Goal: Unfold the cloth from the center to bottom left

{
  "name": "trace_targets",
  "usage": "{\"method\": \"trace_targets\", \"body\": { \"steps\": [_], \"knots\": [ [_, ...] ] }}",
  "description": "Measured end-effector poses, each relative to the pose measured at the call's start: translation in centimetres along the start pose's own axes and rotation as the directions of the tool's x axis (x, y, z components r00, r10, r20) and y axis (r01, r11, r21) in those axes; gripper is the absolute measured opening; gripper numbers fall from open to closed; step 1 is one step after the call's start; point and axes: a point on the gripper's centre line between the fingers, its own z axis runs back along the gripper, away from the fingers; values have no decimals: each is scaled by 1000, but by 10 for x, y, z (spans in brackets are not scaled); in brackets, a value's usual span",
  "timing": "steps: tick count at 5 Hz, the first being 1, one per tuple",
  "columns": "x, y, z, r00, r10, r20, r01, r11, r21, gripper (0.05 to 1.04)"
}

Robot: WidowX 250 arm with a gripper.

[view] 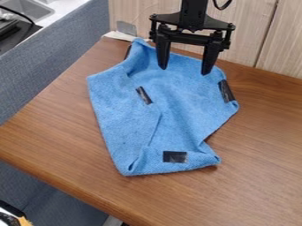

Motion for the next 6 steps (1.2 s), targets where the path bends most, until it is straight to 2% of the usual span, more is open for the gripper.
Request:
{"method": "trace_targets", "body": {
  "steps": [1,2,3,4,5,6],
  "knots": [
    [-2,-1,-10,1000,-4,-28,4,1000,1,999],
    [-3,24,-24,998,31,-51,-32,999,-24,999],
    [-4,42,-22,997,66,-40,-69,994,-79,999],
    [-7,63,-32,989,143,-41,-146,986,-78,999],
    [-4,54,-37,992,128,-10,-129,989,-78,999],
    [-3,47,-55,993,113,-28,-115,991,-68,999]
  ]
}}
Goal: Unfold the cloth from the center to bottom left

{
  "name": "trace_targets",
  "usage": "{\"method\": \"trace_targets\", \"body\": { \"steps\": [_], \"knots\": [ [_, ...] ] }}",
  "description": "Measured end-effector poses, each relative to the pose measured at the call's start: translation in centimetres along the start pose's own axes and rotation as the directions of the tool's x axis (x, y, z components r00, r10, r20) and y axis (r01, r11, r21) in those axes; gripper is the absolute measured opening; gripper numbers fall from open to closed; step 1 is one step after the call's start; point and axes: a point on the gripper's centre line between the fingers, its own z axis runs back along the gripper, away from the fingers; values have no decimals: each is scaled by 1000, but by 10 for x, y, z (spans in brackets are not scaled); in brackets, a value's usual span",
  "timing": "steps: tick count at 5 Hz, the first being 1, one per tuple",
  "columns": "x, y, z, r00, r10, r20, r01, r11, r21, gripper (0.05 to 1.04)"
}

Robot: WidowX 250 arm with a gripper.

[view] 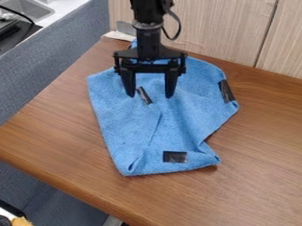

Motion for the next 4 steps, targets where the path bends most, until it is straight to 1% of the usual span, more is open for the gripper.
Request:
{"method": "trace_targets", "body": {
  "steps": [1,2,3,4],
  "knots": [
    [1,-2,-12,1000,-11,-11,11,1000,14,999],
    [4,-6,-22,999,-28,-28,29,999,41,999],
    [4,-5,-26,999,-28,-38,30,998,50,949],
    [4,-3,-28,999,-23,-33,25,998,63,665]
  ]
}}
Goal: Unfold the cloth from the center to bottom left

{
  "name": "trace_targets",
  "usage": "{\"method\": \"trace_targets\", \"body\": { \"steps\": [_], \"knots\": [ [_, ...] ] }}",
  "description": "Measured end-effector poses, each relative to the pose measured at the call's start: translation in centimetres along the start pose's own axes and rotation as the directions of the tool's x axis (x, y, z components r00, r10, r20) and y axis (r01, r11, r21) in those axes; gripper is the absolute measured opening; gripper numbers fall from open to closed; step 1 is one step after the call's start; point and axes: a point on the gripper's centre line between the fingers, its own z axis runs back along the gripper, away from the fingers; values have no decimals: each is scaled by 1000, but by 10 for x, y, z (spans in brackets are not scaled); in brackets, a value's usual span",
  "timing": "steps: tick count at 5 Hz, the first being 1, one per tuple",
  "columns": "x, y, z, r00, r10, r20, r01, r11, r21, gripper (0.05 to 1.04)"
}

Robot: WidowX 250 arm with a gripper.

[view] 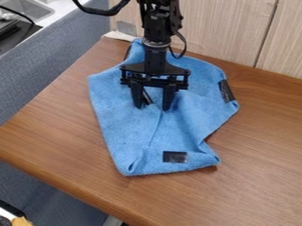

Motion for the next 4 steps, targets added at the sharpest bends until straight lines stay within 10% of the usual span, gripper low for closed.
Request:
{"method": "trace_targets", "body": {
  "steps": [2,4],
  "knots": [
    [-3,3,13,1000,-4,28,5,1000,-17,163],
    [-3,9,32,998,13,58,-11,999,-36,58]
  ]
}}
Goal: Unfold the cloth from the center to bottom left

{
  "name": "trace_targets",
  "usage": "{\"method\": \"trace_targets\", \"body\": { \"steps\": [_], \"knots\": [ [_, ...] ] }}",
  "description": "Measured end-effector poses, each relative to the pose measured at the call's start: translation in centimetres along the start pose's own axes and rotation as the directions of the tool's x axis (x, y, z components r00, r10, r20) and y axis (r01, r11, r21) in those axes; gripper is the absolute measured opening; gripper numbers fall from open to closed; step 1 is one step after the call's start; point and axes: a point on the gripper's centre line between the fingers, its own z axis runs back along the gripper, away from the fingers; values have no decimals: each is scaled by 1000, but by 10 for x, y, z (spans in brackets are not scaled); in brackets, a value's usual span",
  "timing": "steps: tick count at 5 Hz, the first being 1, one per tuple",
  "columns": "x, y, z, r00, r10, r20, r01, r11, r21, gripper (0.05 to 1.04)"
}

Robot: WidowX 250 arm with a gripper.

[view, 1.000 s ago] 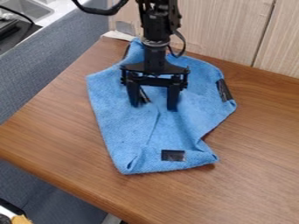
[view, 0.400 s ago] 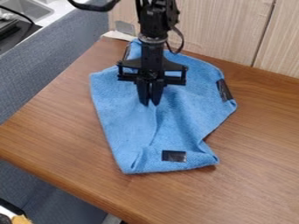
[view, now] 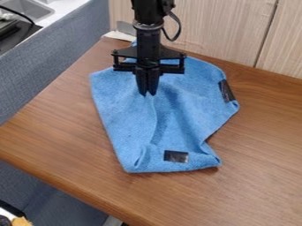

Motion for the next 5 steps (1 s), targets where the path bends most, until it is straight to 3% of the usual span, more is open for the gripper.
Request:
{"method": "trace_targets", "body": {
  "steps": [1,3,4,5],
  "knots": [
    [-1,14,14,999,30,18,-30,1000,-9,58],
    [-20,75,41,981,192,37,-191,981,-29,58],
    [-36,106,32,955,296,14,-296,955,16,58],
    [-44,125,23,939,343,-5,-342,939,15,58]
  ]
}}
